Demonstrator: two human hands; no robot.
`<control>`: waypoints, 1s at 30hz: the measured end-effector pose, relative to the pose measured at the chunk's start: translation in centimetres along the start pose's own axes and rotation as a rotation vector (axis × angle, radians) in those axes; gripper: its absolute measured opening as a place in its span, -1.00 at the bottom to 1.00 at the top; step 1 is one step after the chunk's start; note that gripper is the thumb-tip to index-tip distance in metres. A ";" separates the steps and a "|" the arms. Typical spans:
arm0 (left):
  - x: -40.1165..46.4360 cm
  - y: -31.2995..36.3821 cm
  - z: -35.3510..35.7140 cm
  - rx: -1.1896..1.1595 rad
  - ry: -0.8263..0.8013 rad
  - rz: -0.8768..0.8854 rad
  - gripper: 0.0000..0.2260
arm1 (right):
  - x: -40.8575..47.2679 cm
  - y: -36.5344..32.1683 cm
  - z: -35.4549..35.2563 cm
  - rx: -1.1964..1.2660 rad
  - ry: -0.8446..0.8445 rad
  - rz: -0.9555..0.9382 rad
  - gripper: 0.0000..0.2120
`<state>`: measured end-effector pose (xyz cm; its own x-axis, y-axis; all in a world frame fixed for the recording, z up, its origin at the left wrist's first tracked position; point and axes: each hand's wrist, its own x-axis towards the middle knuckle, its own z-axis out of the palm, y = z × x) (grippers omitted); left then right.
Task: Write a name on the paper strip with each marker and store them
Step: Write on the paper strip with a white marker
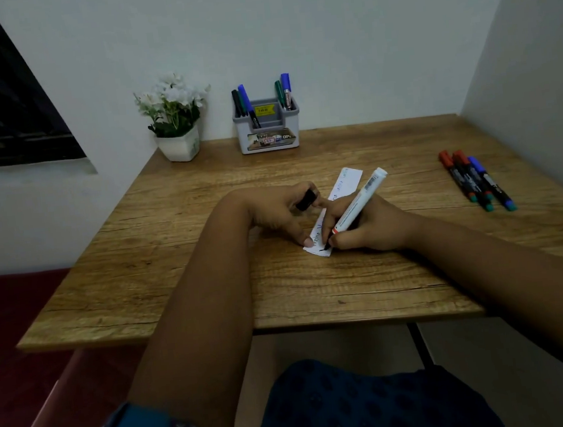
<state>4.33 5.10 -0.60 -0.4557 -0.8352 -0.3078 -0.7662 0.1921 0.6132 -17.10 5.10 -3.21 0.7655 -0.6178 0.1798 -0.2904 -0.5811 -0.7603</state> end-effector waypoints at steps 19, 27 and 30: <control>-0.2 0.5 0.1 -0.022 -0.011 -0.029 -0.33 | 0.3 0.6 -0.3 -0.005 0.044 0.021 -0.93; -0.2 0.8 0.2 -0.012 -0.007 -0.033 -0.32 | 0.3 0.5 -0.3 -0.023 0.044 0.013 -0.91; -0.2 0.9 0.2 -0.001 -0.008 -0.033 -0.33 | 0.3 0.7 -0.3 0.011 0.064 0.038 -0.95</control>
<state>3.66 5.58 -0.18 -0.4338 -0.8368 -0.3339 -0.7806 0.1640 0.6031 -17.23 4.32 -3.46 0.7158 -0.6720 0.1902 -0.3116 -0.5510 -0.7741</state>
